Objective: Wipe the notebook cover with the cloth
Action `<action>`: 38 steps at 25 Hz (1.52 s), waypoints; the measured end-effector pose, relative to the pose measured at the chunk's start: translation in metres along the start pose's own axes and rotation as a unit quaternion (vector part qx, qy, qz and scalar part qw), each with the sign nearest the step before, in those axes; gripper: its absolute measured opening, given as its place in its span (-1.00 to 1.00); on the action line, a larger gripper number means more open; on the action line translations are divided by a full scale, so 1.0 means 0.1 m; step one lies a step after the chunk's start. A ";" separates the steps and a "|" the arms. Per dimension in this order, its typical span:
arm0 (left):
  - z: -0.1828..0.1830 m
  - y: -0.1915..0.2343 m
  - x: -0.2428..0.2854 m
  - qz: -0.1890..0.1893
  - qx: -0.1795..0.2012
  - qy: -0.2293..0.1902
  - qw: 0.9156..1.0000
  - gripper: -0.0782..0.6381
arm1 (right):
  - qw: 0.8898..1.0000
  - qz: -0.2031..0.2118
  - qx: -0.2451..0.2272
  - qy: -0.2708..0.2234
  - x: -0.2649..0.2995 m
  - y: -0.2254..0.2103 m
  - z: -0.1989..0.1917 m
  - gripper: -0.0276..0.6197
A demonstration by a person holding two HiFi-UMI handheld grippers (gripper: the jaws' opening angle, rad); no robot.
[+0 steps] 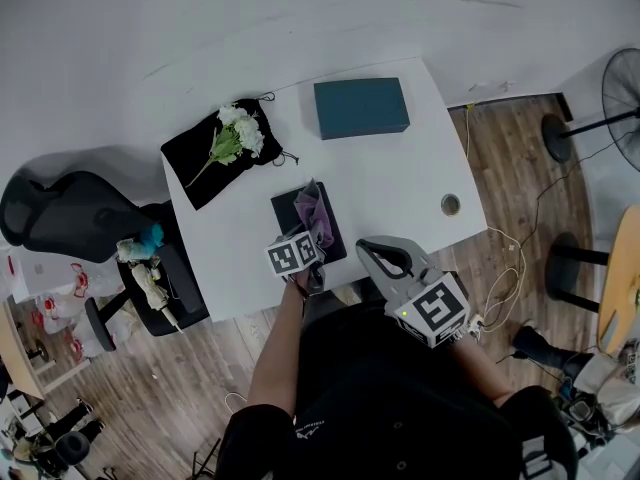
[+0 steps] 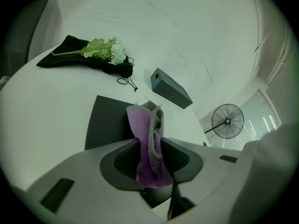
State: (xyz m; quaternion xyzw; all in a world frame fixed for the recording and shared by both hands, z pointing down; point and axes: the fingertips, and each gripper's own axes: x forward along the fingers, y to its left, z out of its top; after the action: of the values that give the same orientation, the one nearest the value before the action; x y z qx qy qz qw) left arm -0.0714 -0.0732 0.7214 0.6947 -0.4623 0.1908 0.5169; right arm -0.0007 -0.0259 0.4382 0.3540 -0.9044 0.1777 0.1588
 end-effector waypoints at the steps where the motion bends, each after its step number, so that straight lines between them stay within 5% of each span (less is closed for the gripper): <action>1: 0.00 0.02 -0.01 0.000 -0.001 0.000 1.000 -0.42 | 1.000 -0.002 0.001 0.003 0.01 0.01 0.01 -0.90; 38: 0.06 0.69 -0.45 0.013 -0.011 -0.008 1.000 -0.42 | 1.000 0.016 -0.004 0.003 0.44 0.55 0.02 -0.90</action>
State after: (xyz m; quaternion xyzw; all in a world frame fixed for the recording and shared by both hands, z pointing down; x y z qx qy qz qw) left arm -0.1531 -0.0611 0.7224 0.6846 -0.4769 0.1870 0.5185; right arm -0.0702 -0.0146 0.4436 0.3383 -0.9101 0.1780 0.1600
